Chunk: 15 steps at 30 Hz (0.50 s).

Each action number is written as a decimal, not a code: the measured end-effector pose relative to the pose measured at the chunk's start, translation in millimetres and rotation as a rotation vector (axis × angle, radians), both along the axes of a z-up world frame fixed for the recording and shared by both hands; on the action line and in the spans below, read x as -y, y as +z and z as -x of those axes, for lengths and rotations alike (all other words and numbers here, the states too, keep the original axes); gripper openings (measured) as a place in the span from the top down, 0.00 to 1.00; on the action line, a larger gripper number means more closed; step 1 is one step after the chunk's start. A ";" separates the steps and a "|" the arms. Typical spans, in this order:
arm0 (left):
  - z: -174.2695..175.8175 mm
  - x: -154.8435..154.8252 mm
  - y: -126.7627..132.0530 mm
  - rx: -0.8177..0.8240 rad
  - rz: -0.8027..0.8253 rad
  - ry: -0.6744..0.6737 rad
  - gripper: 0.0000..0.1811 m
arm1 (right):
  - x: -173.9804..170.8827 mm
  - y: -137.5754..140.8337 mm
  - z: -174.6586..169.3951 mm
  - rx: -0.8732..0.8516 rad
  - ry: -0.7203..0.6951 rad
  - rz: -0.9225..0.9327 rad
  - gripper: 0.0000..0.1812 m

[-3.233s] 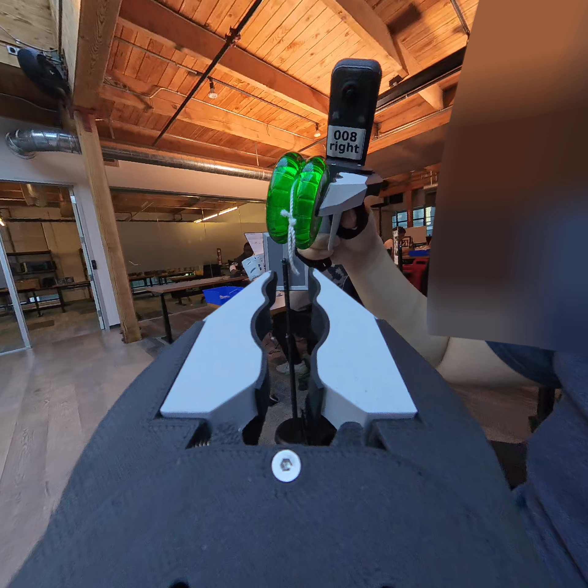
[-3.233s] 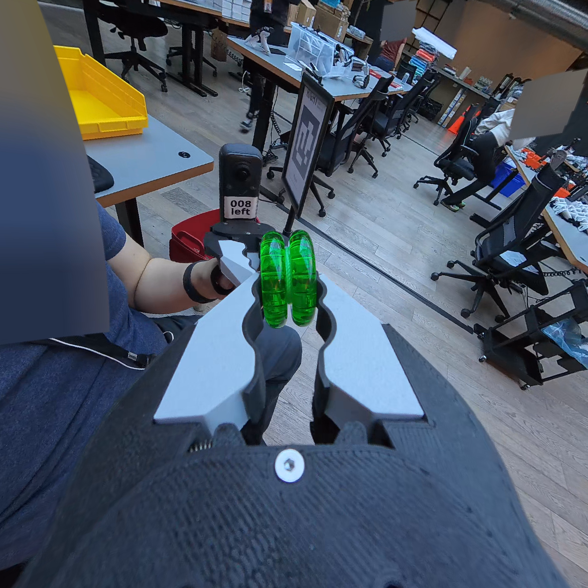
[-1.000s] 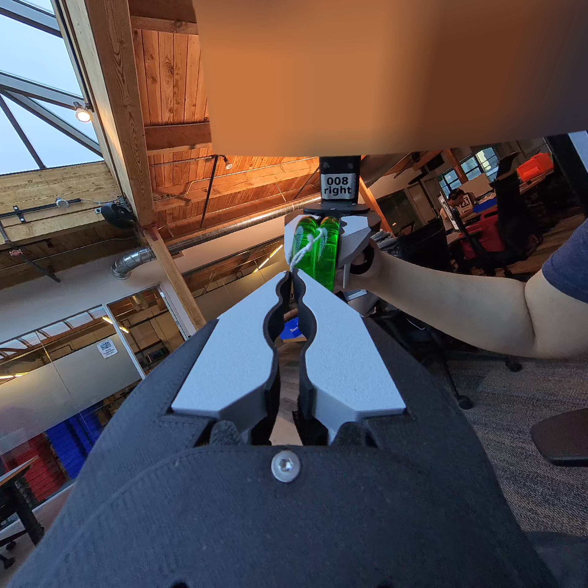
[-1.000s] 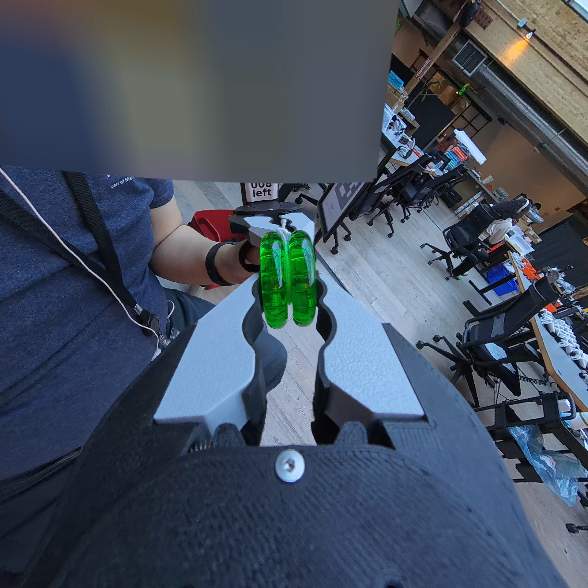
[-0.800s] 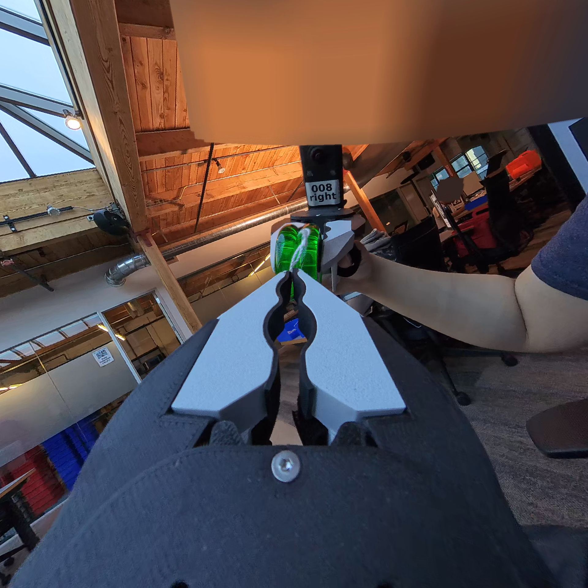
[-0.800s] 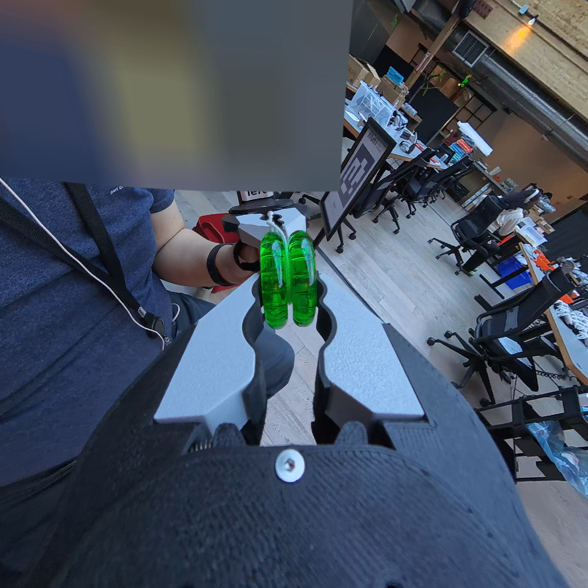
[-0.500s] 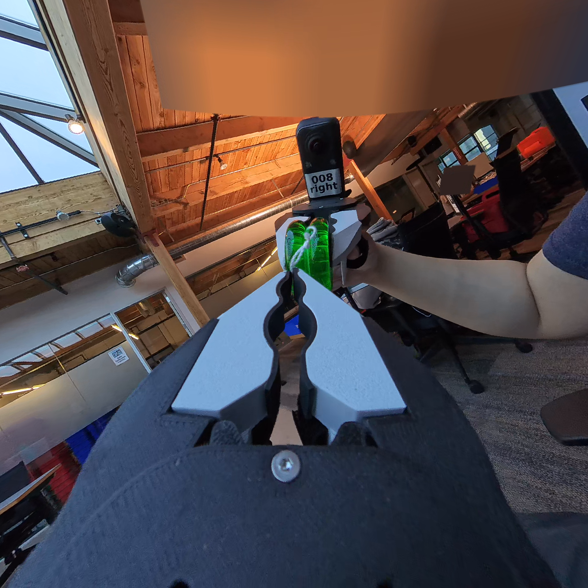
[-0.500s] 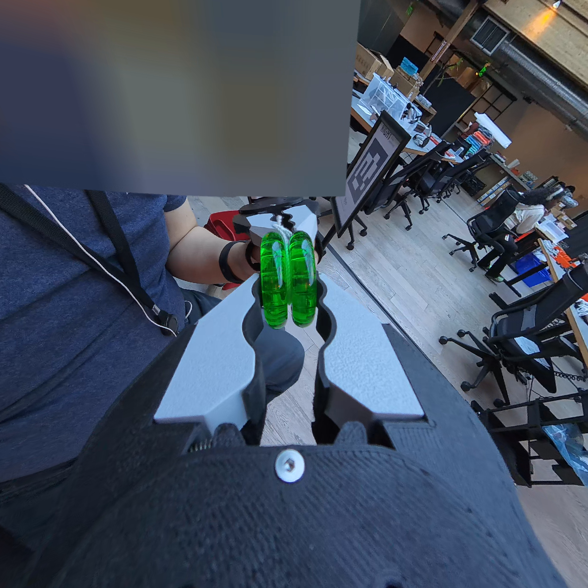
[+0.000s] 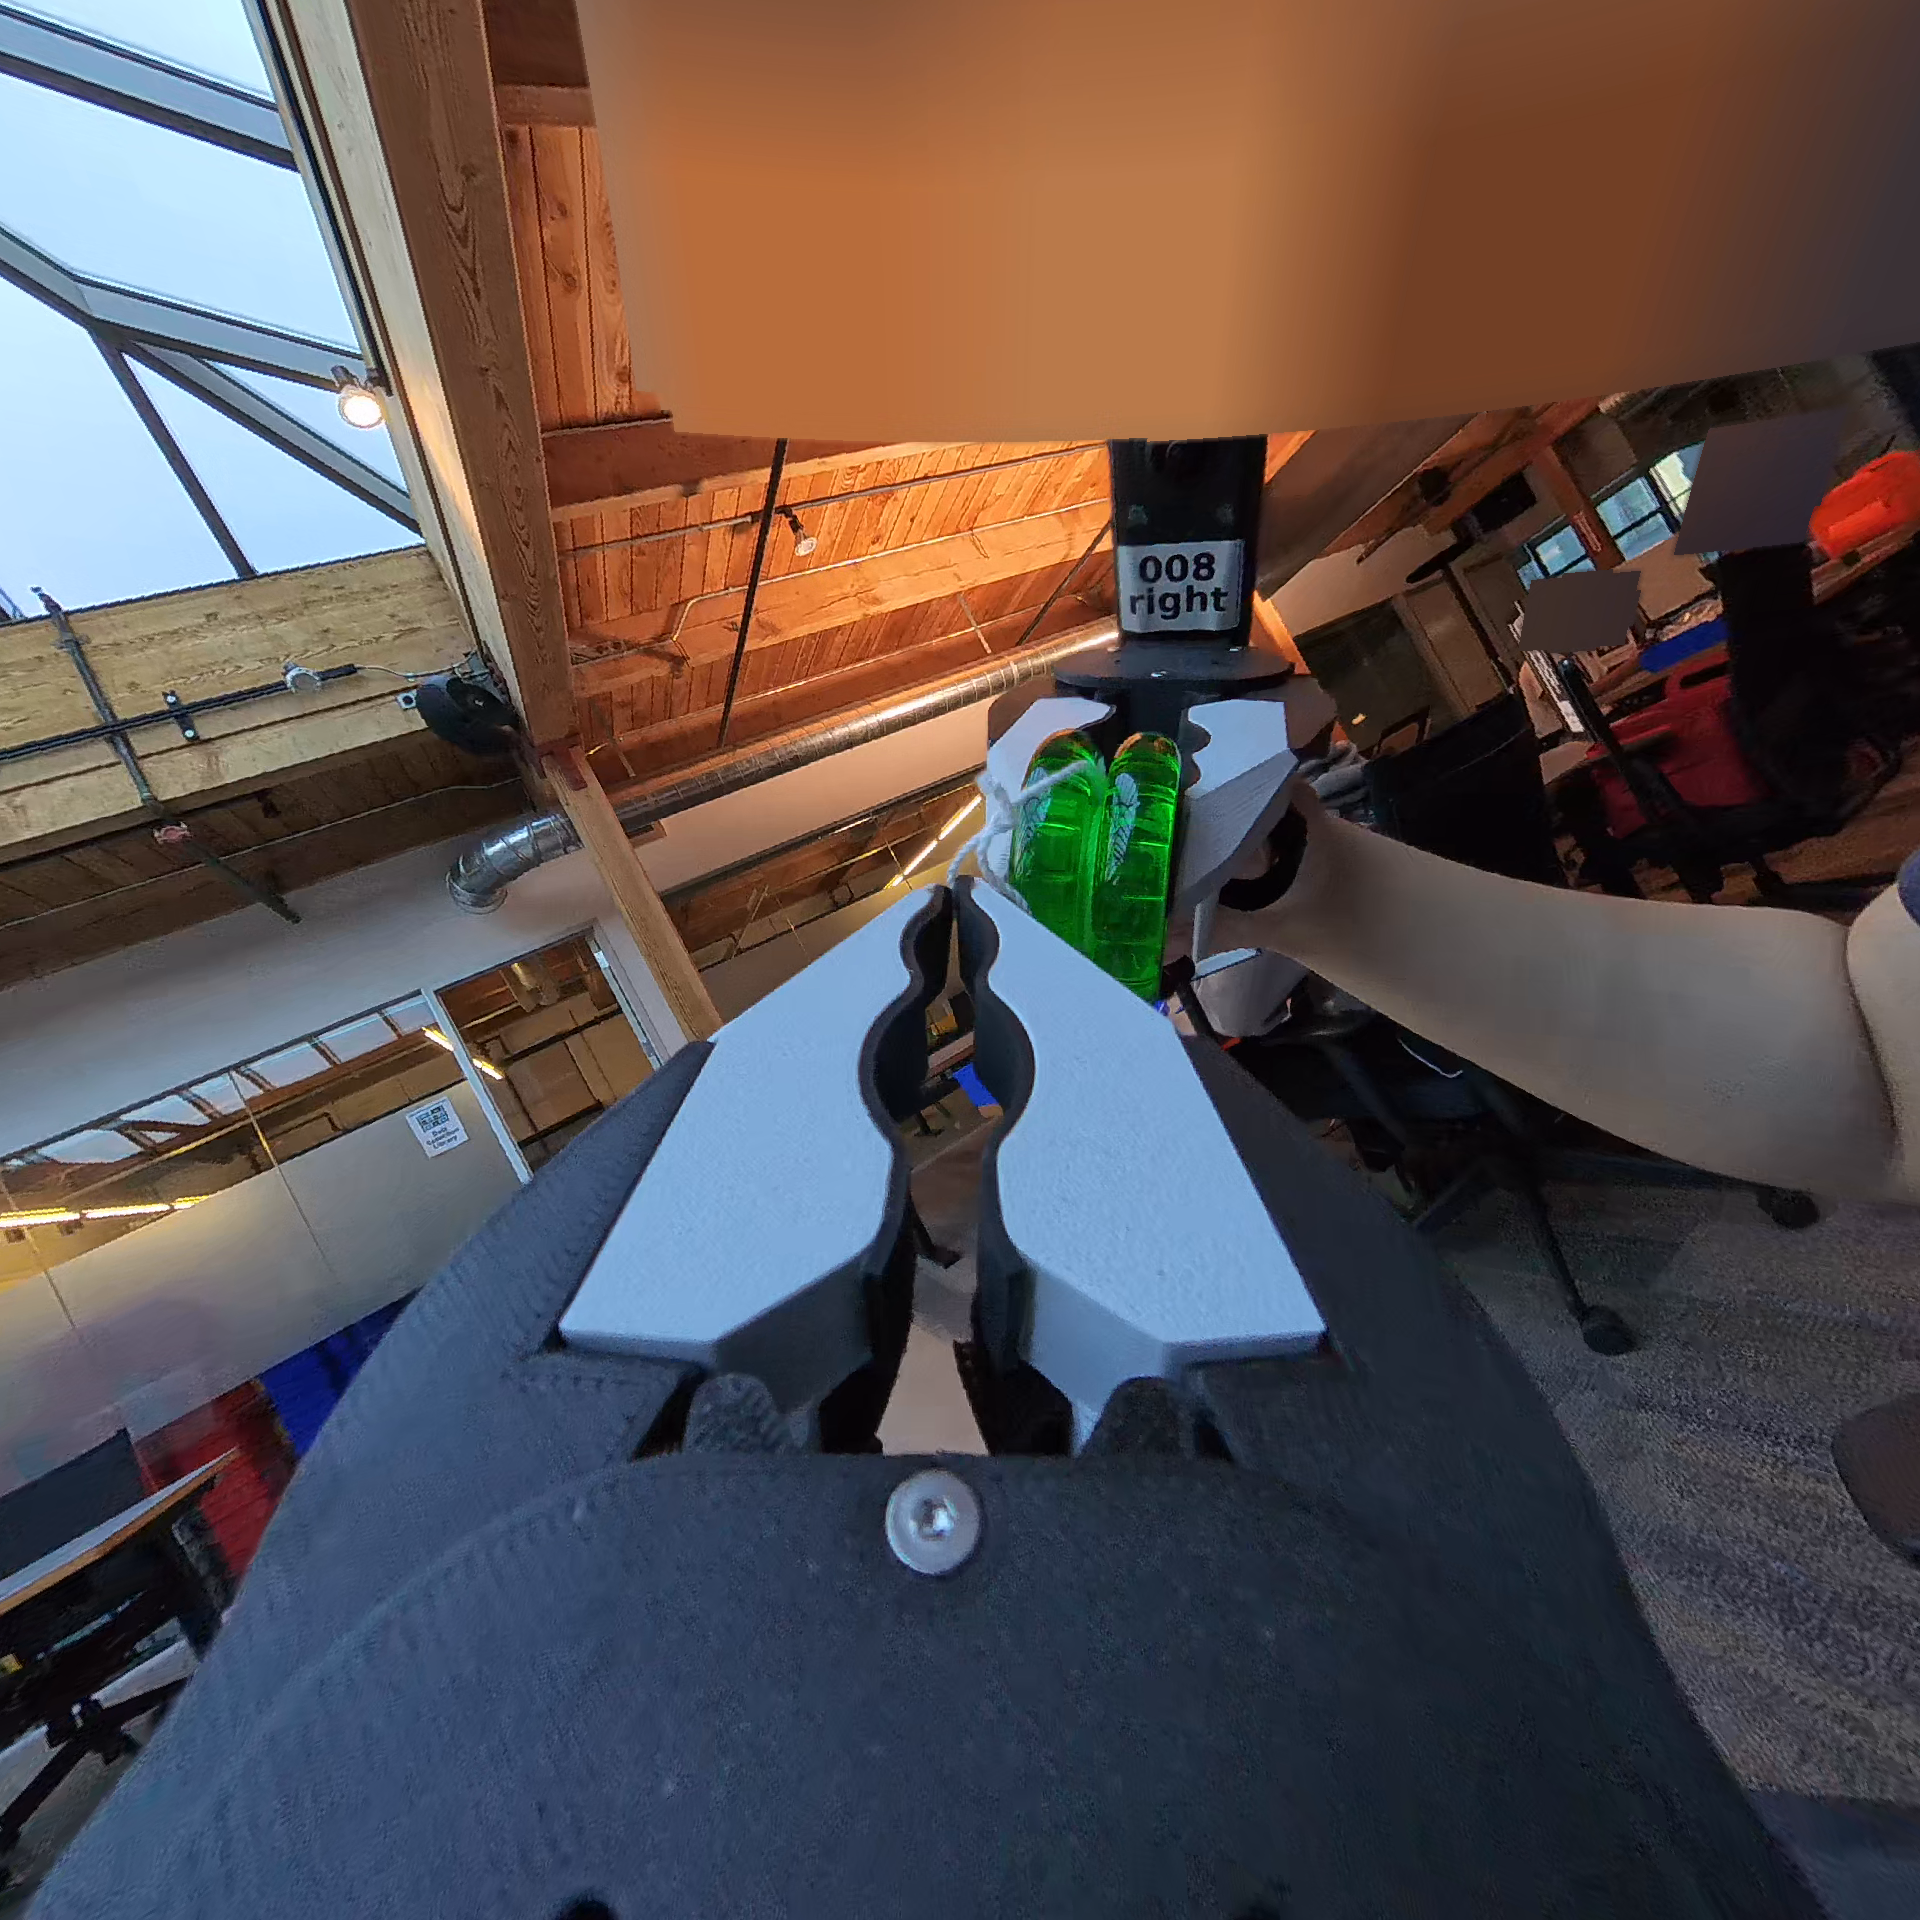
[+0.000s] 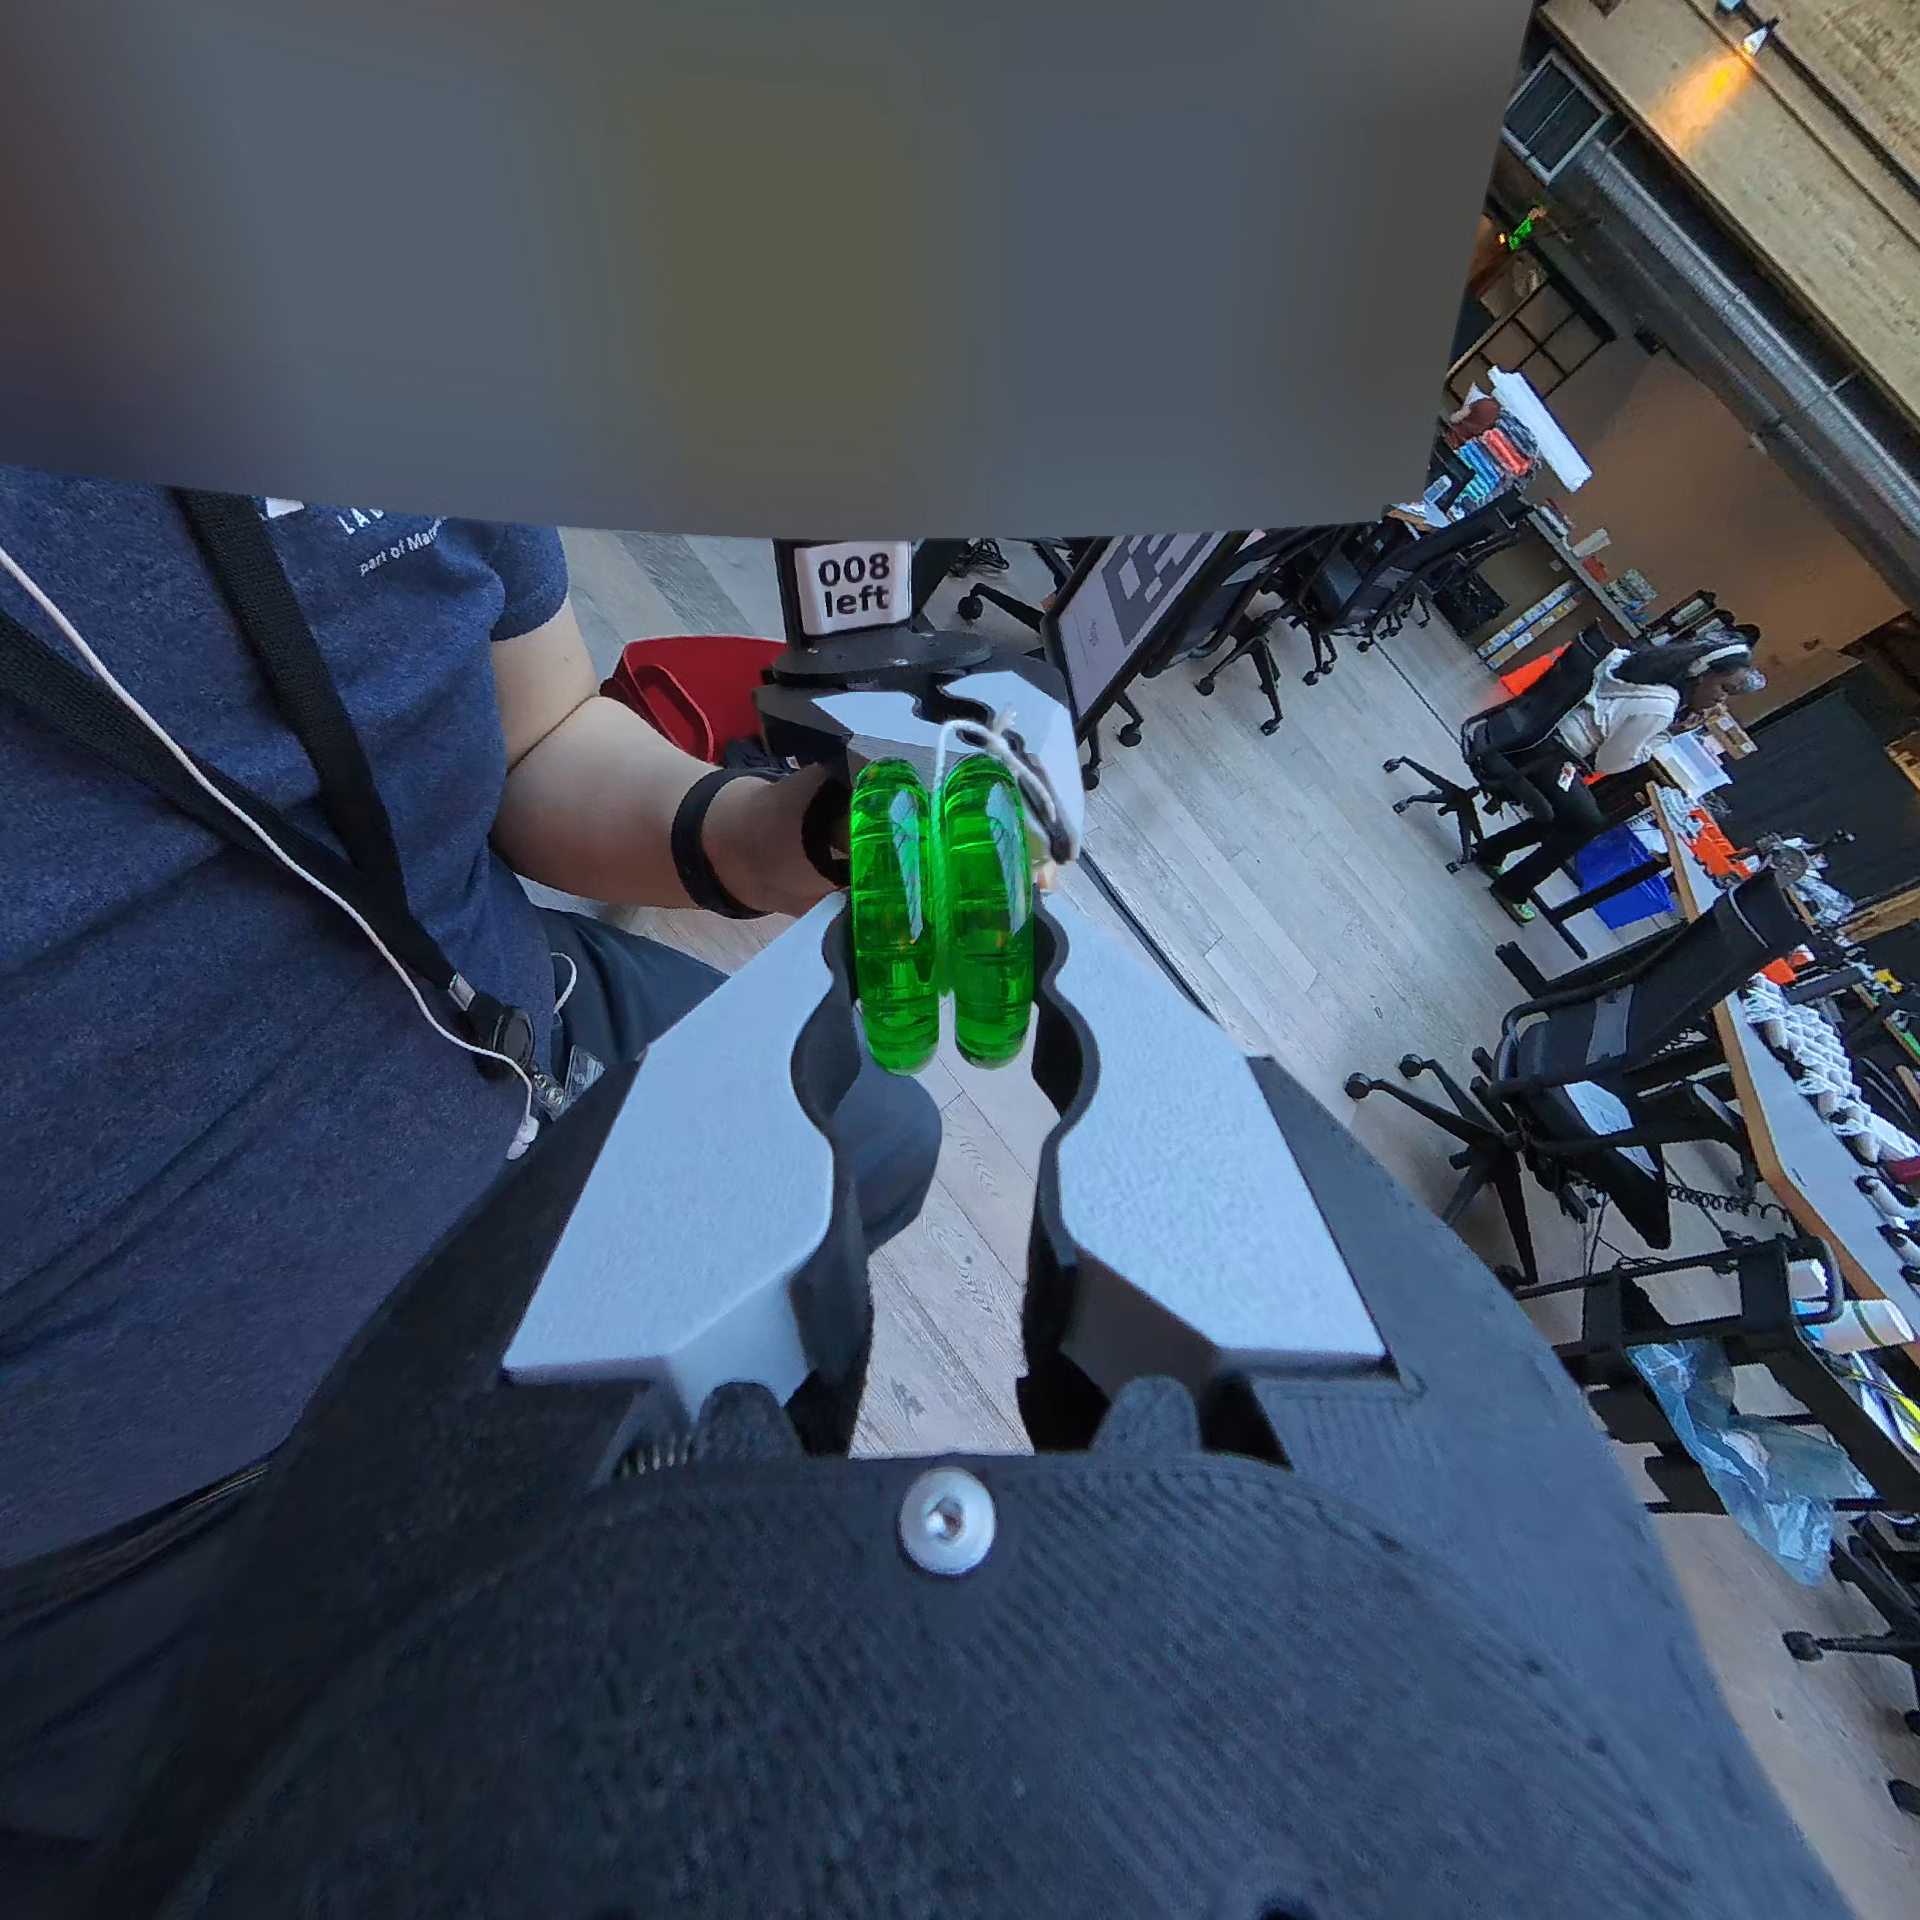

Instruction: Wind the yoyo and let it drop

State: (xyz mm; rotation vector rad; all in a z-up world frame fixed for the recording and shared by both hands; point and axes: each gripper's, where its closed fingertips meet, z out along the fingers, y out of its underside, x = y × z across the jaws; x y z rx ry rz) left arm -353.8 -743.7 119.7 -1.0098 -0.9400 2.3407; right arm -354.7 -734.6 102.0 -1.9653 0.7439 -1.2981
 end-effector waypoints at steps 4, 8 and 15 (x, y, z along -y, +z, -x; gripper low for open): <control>-0.7 -0.6 1.9 -0.078 -0.033 -0.057 1.00 | -0.7 -1.9 -0.7 -0.001 0.000 -0.002 0.85; -0.8 -1.3 1.2 -0.136 -0.074 -0.149 1.00 | 1.7 -2.0 0.3 0.003 -0.006 -0.012 0.85; -2.1 2.8 0.3 -0.244 -0.154 -0.290 0.97 | 2.0 -4.2 0.6 -0.005 0.005 -0.029 0.85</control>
